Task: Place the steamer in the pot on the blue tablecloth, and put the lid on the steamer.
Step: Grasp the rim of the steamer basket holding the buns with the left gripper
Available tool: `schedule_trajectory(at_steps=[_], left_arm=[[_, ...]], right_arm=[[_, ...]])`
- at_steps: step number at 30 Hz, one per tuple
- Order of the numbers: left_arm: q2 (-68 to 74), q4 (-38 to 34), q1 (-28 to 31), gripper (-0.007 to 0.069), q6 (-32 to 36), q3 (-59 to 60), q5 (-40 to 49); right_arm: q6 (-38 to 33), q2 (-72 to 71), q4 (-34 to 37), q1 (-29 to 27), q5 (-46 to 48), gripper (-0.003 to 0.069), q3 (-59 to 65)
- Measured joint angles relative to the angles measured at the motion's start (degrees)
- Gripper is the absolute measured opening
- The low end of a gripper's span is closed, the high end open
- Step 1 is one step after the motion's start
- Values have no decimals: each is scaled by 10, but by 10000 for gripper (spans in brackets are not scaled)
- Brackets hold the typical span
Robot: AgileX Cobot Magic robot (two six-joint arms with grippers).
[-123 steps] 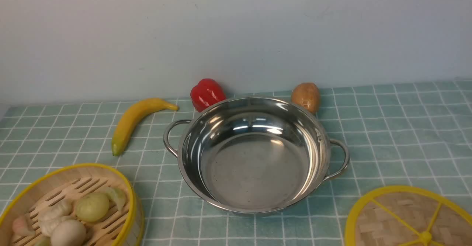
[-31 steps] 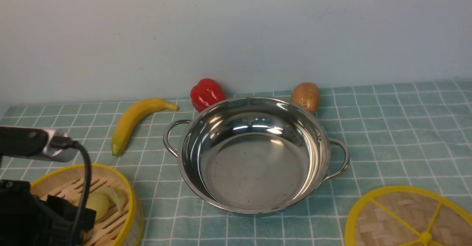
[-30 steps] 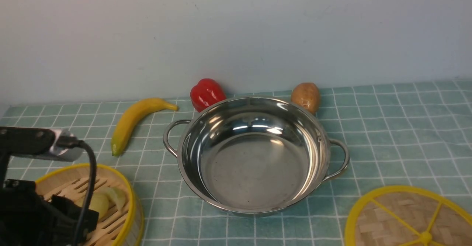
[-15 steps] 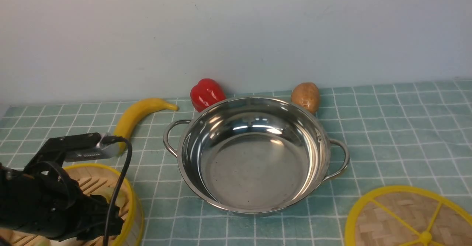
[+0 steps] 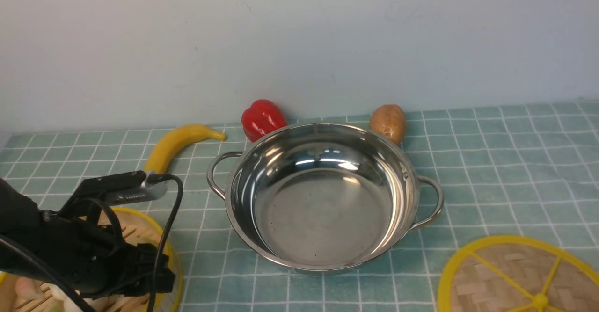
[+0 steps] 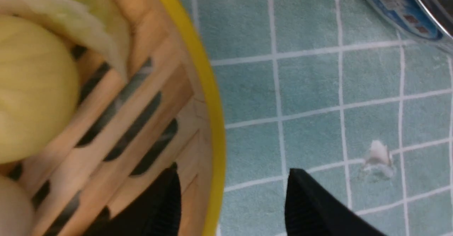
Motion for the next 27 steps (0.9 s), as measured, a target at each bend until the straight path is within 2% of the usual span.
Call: schedule_trajectory(at_steps=[4, 14, 24, 27], left_arm=[[19, 5, -26, 377, 7, 0, -21], [38, 12, -30, 376, -14, 0, -45], [38, 24, -30, 228, -18, 0, -45], [38, 26, -30, 218, -18, 0, -45]], right_arm=[[0, 0, 0, 0, 0, 243, 0], [0, 0, 0, 0, 0, 243, 0], [2, 0, 0, 0, 0, 243, 0], [2, 0, 0, 0, 0, 243, 0]])
